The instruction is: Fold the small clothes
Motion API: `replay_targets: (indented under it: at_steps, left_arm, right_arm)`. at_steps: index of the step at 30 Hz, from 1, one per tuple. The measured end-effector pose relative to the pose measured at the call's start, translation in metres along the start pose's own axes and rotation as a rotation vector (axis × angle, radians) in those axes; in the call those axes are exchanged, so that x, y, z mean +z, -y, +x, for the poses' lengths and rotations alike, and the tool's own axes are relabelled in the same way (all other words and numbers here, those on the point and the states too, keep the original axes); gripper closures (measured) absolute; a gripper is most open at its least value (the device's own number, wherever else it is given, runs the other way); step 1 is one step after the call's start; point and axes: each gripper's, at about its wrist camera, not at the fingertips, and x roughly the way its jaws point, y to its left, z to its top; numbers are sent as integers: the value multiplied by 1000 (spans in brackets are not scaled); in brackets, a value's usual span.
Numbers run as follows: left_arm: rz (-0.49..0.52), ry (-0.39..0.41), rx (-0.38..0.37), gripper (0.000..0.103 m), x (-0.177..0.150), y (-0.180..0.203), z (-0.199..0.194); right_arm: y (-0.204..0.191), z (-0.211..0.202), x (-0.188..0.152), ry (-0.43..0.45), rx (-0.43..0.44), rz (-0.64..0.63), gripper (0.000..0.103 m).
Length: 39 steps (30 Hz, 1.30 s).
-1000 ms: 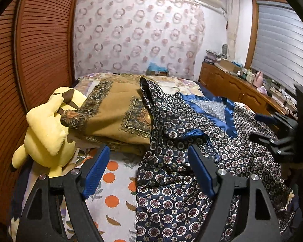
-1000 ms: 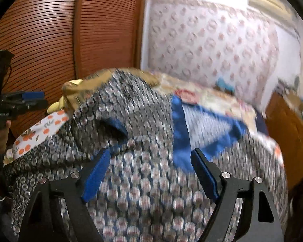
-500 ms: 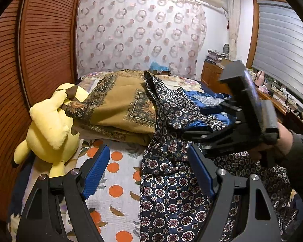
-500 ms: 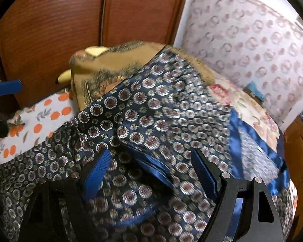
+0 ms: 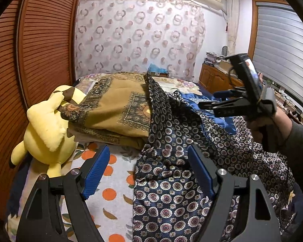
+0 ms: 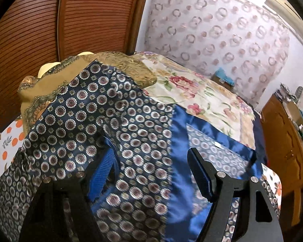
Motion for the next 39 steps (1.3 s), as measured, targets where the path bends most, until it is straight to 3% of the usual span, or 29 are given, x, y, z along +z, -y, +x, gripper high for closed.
replay_targets:
  at_steps: [6,14,19,25,28,34,39]
  left_arm:
    - [23,-10,-16,23,1,14,4]
    - [52,-44,-36,23,-2,33,17]
    - [67,-88,-32,23,-6,37,33]
    - [84,-182,-11,23,-5,36,62]
    - [98,-203,-10,23,-7,37,68]
    - [90,-229,-11,23,-14,39,76]
    - [107,-248,-2,23,-16,43,81]
  right_arm:
    - [17,-34,-33,36,111,79,26]
    - [41,-61,-75,19,118,104,26]
    - [38,-59,-65,23,147,92,26]
    - [19,-37,-34,22,230,66,51]
    - [9,-21,-18,13,246,47,57]
    - [4,18,3,-60,195,24,57]
    - [40,34,6,-93,69,101,57]
